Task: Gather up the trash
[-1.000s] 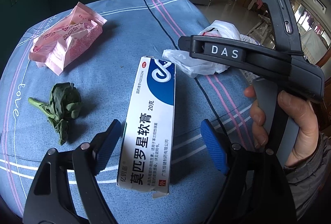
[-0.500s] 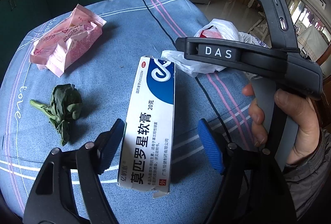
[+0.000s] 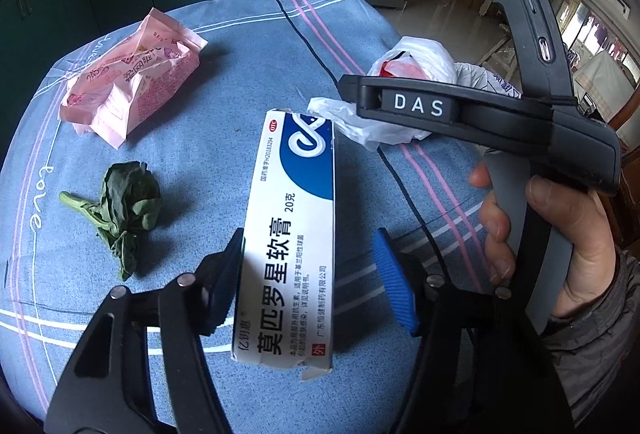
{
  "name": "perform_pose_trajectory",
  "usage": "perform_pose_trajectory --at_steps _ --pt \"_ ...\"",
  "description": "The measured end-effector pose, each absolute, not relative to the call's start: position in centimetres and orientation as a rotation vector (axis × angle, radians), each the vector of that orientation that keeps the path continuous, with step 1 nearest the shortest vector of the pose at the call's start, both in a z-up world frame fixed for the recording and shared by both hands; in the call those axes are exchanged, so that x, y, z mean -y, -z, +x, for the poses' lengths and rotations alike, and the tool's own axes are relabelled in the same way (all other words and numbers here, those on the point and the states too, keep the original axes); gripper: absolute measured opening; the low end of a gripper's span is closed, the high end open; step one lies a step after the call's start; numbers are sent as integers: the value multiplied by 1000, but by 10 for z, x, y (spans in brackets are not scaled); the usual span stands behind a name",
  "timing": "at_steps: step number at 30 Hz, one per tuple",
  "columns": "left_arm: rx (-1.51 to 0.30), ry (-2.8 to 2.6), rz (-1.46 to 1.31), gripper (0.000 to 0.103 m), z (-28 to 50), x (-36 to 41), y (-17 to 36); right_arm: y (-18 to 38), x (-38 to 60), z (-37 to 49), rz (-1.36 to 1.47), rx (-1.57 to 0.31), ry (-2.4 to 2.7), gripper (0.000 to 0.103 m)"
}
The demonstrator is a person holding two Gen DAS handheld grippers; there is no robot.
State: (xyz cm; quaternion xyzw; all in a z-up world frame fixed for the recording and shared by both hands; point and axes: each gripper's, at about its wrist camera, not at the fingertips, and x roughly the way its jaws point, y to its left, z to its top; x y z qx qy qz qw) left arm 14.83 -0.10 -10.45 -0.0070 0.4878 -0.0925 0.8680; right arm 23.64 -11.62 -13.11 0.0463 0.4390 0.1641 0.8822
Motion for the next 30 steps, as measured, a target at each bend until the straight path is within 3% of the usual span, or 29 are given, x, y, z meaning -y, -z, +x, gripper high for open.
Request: perform_pose_trajectory --at_steps 6,14,30 --pt "-1015 189 -9 56 147 -2 105 131 116 236 99 -914 -363 62" --pt "-1011 179 -37 42 146 -11 105 128 109 232 74 -899 -408 54" --pt "-969 154 -70 41 132 -22 88 123 99 227 40 -873 -453 52"
